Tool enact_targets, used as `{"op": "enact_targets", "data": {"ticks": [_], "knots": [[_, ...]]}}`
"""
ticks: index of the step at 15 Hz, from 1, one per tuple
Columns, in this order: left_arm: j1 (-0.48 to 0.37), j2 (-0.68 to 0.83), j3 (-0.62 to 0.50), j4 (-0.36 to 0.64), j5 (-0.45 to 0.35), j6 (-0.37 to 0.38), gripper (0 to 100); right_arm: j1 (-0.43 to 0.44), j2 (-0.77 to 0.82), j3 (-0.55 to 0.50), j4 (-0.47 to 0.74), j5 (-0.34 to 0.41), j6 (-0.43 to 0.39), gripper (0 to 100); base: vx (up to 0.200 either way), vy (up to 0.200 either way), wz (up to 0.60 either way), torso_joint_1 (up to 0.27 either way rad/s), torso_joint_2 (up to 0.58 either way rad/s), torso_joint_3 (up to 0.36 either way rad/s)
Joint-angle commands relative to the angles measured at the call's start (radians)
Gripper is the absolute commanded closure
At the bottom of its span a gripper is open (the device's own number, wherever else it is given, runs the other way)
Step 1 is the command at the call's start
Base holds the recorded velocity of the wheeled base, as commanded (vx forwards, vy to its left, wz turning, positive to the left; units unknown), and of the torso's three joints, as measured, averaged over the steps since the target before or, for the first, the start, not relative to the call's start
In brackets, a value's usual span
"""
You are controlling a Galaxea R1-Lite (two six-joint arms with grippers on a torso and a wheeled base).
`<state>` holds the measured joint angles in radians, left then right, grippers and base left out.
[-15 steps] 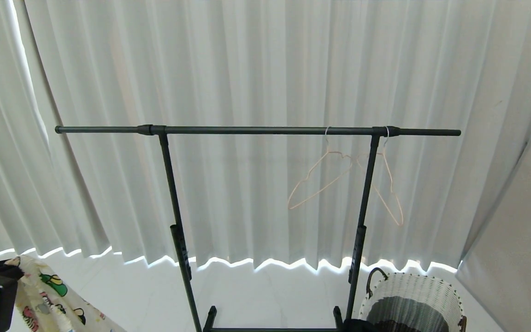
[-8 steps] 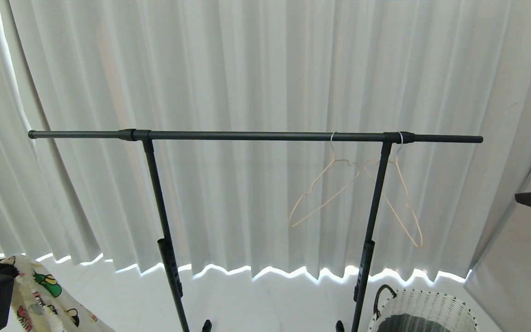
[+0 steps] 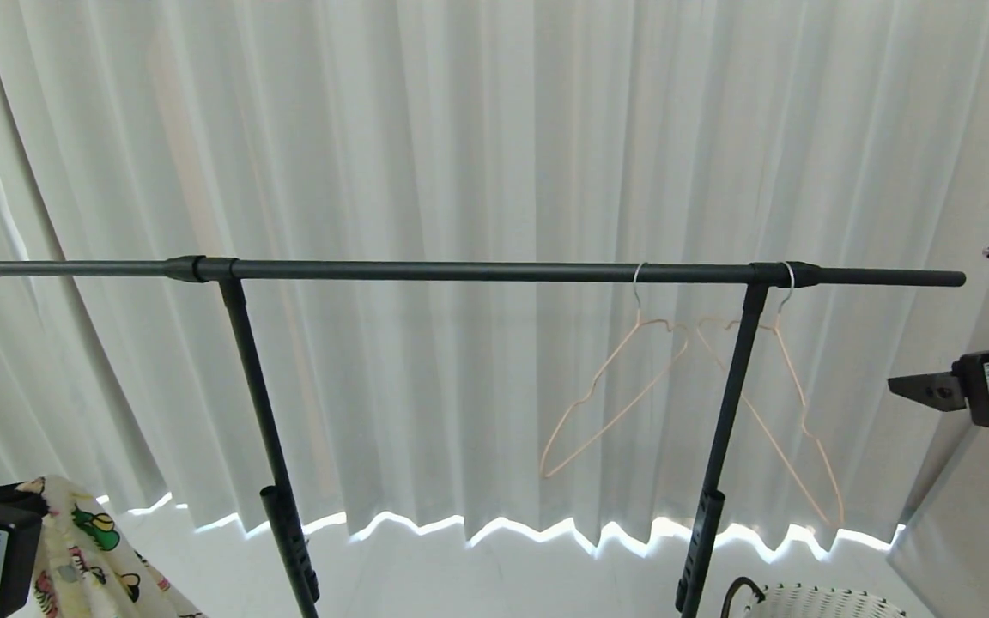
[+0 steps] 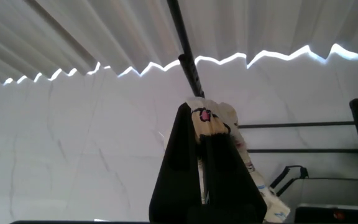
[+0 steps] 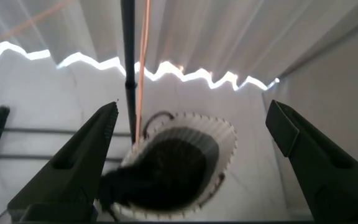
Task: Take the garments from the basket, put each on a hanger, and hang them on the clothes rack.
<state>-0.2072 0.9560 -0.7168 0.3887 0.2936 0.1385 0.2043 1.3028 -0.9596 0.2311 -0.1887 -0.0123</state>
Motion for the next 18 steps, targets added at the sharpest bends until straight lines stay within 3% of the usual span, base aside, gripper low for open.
{"op": "enact_targets", "data": {"ticks": [1,3,5,10,15,18], "knots": [[0.000,0.012,0.004,0.001,0.001,0.001,100,-0.002,0.104,0.090,-0.110,0.012,0.002,0,0.000,0.000,0.00,0.000,0.00,0.000],[0.000,0.029,0.000,-0.002,0.001,0.001,100,-0.014,0.173,0.093,-0.164,0.045,0.003,0,0.000,0.000,0.00,0.000,0.00,0.000],[0.002,0.075,0.010,-0.073,0.001,0.000,100,-0.025,0.274,0.082,-0.220,0.091,0.002,0,0.000,0.000,0.00,0.000,0.00,0.000],[0.014,0.135,0.033,-0.116,0.002,-0.002,100,-0.039,0.495,0.064,-0.392,0.100,0.005,0,0.000,0.000,0.00,0.000,0.00,0.000],[0.014,0.129,0.059,-0.117,0.002,-0.005,100,-0.054,0.561,0.042,-0.395,0.140,0.012,0,0.000,0.000,0.00,0.000,0.00,0.000],[0.015,0.133,0.060,-0.129,0.002,-0.005,100,-0.052,0.587,0.001,-0.397,0.140,0.089,0,0.000,0.000,0.00,0.000,0.00,0.000]]}}
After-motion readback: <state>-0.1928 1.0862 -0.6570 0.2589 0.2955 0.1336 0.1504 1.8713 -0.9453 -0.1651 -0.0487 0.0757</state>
